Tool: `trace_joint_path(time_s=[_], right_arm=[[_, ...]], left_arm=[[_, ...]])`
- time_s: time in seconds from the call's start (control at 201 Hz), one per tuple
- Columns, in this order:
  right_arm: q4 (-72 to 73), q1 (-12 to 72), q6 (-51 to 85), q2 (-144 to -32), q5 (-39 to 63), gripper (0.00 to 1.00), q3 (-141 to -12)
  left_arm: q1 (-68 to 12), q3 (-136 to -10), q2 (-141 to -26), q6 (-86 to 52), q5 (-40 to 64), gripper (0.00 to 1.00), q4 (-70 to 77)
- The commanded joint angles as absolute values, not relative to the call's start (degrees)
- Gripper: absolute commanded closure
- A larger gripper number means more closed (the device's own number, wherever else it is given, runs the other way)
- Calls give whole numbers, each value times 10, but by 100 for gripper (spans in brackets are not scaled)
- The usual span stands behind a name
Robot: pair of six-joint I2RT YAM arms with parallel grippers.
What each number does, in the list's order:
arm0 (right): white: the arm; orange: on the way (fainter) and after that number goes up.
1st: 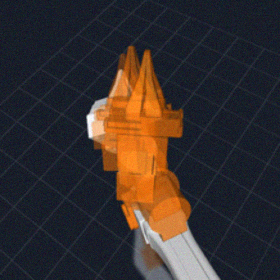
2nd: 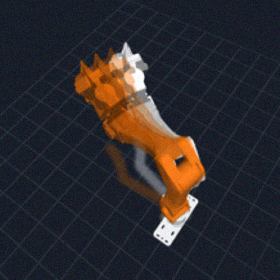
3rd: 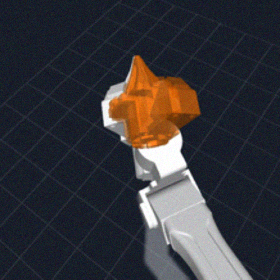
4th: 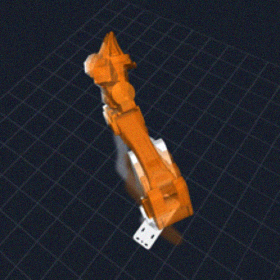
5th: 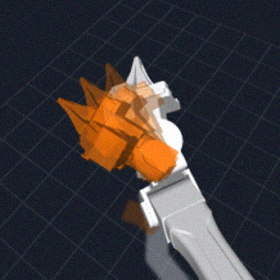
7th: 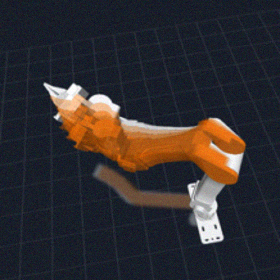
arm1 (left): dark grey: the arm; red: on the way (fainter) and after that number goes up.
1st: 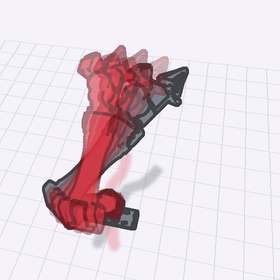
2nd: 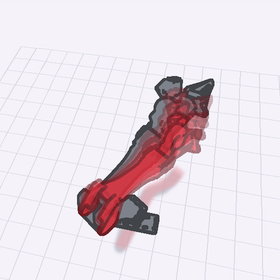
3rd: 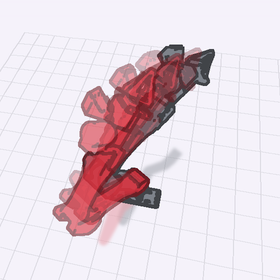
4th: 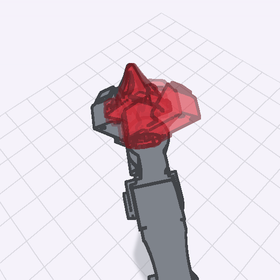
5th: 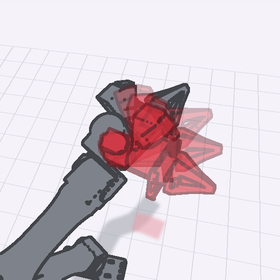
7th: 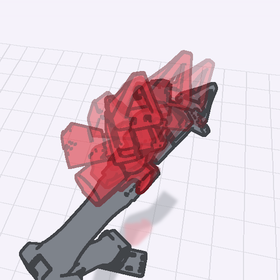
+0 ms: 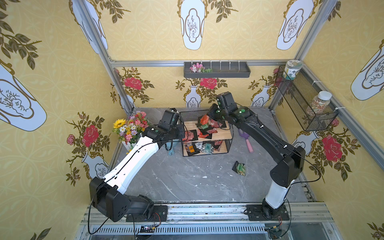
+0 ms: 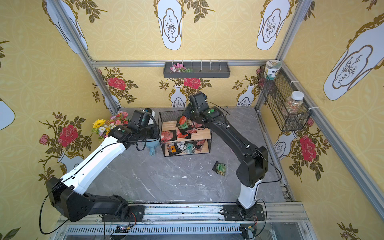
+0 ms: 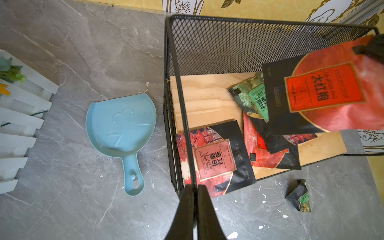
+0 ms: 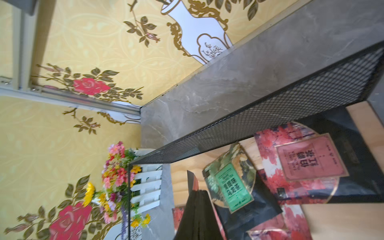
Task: Remove the tea bags from the shelf
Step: Pick up the tea bag from the shelf, then place the tea bag at the center of the board.
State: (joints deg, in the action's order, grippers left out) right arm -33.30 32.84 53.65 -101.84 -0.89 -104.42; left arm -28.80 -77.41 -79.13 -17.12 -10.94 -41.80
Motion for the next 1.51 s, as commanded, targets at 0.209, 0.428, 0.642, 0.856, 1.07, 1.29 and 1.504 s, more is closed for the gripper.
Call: trace_joint_path(time_s=[0.209, 0.428, 0.642, 0.856, 1.07, 1.29, 1.504], right_arm=[[-326, 384, 449, -884, 8, 100, -928], [-359, 384, 451, -737, 6, 100, -724], [-409, 336, 492, -642, 5, 100, -577], [-390, 268, 511, -611, 24, 100, -484], [-391, 238, 518, -621, 22, 100, -444], [-429, 225, 526, -620, -6, 100, -413], [-426, 203, 513, -632, -19, 100, -399]], left_arm=[[-288, -765, -791, -155, -110, 100, -446], [-288, -760, -791, -156, -110, 100, -442], [-288, -764, -795, -157, -110, 100, -439], [-288, -763, -794, -156, -111, 100, -441], [-288, -763, -795, -155, -111, 100, -443], [-287, -763, -794, -155, -111, 100, -443], [-287, -764, -795, -154, -109, 100, -444]])
